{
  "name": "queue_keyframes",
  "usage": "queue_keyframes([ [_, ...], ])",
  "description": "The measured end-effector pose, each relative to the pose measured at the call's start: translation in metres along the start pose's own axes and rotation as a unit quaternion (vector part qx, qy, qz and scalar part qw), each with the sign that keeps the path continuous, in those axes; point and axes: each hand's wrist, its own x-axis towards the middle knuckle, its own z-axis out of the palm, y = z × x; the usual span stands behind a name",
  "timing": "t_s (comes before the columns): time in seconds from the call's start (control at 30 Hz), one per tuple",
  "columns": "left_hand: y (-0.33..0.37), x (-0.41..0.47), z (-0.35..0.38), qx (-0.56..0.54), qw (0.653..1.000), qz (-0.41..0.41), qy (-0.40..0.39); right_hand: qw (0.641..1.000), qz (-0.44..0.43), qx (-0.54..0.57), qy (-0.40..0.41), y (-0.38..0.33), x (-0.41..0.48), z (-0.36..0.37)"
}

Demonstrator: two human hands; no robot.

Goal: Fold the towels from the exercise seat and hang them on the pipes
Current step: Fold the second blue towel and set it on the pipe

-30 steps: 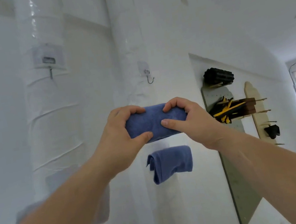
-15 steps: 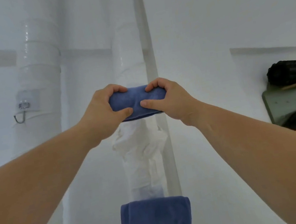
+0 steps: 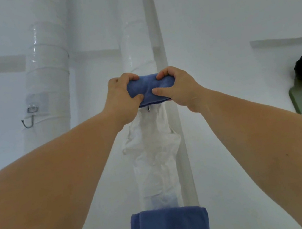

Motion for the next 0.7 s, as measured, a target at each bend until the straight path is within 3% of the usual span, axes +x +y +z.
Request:
queue_keyframes([
  [0.3, -0.033, 0.006, 0.005, -0.032, 0.999, -0.016, 0.003, 1.0, 0.001, -0.007, 0.001, 0.031, 0.005, 0.023],
  [0.57, -0.037, -0.009, 0.004, -0.077, 0.996, -0.037, -0.023, 0.997, 0.038, 0.027, -0.057, 0.041, -0.007, 0.02],
  [0.63, -0.034, -0.009, 0.005, -0.107, 0.992, -0.058, -0.036, 0.995, 0.064, 0.054, -0.049, 0.036, -0.008, 0.02],
  [0.7, -0.026, -0.007, 0.007, -0.131, 0.987, -0.088, -0.02, 0.997, 0.069, 0.015, -0.014, 0.029, -0.005, 0.024],
])
